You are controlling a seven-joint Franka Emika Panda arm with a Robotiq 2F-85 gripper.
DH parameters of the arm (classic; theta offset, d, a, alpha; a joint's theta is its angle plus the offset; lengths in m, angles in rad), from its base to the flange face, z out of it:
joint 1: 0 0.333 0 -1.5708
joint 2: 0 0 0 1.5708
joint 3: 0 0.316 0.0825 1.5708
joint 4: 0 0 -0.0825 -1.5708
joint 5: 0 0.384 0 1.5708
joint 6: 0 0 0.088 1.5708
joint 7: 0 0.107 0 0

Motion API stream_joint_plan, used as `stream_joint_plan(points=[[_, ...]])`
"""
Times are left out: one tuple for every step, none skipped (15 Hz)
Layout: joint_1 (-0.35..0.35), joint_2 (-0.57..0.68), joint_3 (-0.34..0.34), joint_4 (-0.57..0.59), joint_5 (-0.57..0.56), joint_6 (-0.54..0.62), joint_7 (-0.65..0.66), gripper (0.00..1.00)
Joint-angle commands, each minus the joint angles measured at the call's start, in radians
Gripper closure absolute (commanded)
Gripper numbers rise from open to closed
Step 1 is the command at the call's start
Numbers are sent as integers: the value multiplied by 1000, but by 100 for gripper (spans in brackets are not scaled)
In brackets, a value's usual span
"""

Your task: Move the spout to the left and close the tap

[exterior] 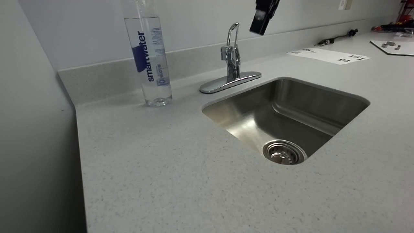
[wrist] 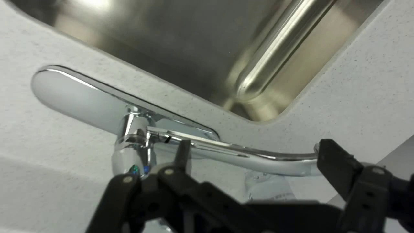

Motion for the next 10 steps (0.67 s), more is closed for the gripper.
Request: stream_joint_plan(points=[[5, -34, -51, 80, -21, -142, 8, 0], [6, -44, -61, 89, -16, -164, 5, 0], [7, -42, -68, 100, -10, -175, -1, 0], [11, -44, -73, 101, -10, -166, -1, 0], [12, -33, -72, 106, 3, -150, -8, 0], [12, -26, -72, 105, 6, -124, -15, 0], [14, -13, -69, 103, 14, -94, -18, 0], [14, 0, -65, 105, 26, -69, -25, 0], [12, 20, -63, 126, 34, -40, -33, 0], [12, 36, -59, 127, 43, 0, -39, 0]])
